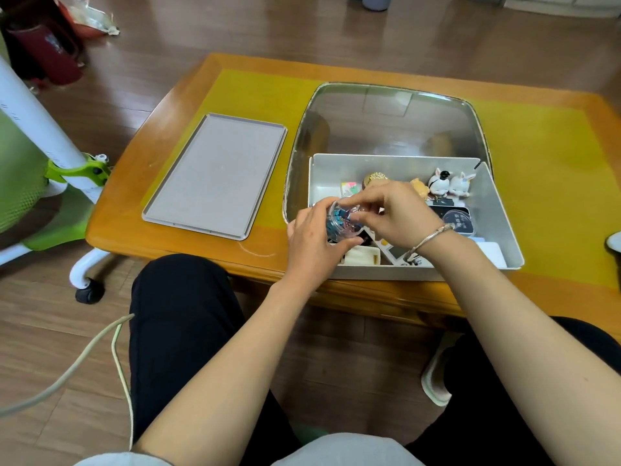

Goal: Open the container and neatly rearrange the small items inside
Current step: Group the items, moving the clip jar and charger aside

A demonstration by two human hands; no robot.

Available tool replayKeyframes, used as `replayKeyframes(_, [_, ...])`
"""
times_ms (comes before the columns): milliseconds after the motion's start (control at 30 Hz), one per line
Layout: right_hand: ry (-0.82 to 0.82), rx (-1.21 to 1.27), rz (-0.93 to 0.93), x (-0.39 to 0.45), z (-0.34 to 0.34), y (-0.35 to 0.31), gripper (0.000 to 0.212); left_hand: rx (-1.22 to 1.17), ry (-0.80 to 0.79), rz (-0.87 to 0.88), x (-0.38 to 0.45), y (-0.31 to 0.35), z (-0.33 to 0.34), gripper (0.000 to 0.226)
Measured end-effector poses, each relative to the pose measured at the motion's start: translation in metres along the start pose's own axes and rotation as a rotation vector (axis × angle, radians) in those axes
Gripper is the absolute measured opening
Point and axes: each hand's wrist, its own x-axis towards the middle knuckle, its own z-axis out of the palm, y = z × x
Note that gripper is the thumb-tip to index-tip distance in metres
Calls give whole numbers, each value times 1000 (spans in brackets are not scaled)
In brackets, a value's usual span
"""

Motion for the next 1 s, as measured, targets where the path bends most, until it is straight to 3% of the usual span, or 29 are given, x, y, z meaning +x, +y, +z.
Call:
replayKeyframes(100, [142, 78, 82, -3, -5, 4, 17, 7, 8, -11, 0, -1, 1, 71])
replayKeyframes(233, [149, 60, 160, 0, 0, 7, 12, 27, 13, -8, 0, -2, 4, 71])
replayKeyframes(400, [256, 422, 136, -2, 3, 6, 13, 68, 6, -2, 0, -2, 3, 73])
replayKeyframes(533, [392, 465, 156, -1, 3, 12, 17, 84, -14, -16, 1, -2, 4, 75])
replayKeyframes(833, [162, -70, -58, 7, 2, 6, 13, 75, -18, -22, 1, -1, 4, 76])
replayKeyframes(1000, [155, -233, -130, 11, 17, -2, 13, 67, -17, -1, 0, -2, 2, 71])
